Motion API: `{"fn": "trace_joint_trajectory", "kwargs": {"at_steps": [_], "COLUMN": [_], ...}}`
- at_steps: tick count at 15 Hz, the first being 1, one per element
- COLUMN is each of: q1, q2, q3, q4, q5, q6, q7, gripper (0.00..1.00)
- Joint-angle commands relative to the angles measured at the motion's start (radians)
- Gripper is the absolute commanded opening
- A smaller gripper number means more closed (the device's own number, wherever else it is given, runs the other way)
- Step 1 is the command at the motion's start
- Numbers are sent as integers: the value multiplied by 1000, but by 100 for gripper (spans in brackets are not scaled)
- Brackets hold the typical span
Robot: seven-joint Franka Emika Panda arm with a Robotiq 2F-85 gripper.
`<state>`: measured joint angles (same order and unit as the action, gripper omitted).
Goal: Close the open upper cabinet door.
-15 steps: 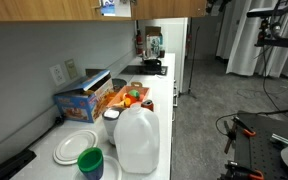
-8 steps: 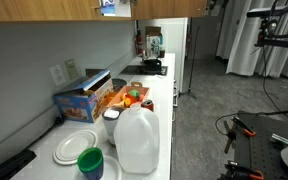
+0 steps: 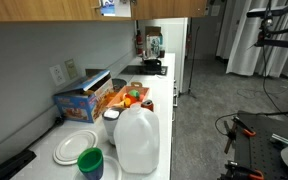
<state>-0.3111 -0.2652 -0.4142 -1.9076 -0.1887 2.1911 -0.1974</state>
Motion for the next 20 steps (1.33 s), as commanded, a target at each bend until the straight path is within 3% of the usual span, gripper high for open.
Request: {"fn": "trace_joint_trajectory", "kwargs": {"at_steps": [1, 11, 20], "q1": [-11, 0, 13], "q2": [7, 82, 149], "q3": [8, 6, 0], "q4": [7, 100, 167], "q5": [6, 8, 118], "q6": [0, -10, -26], "q7": [-5, -98, -275], "gripper": [100, 100, 100]}}
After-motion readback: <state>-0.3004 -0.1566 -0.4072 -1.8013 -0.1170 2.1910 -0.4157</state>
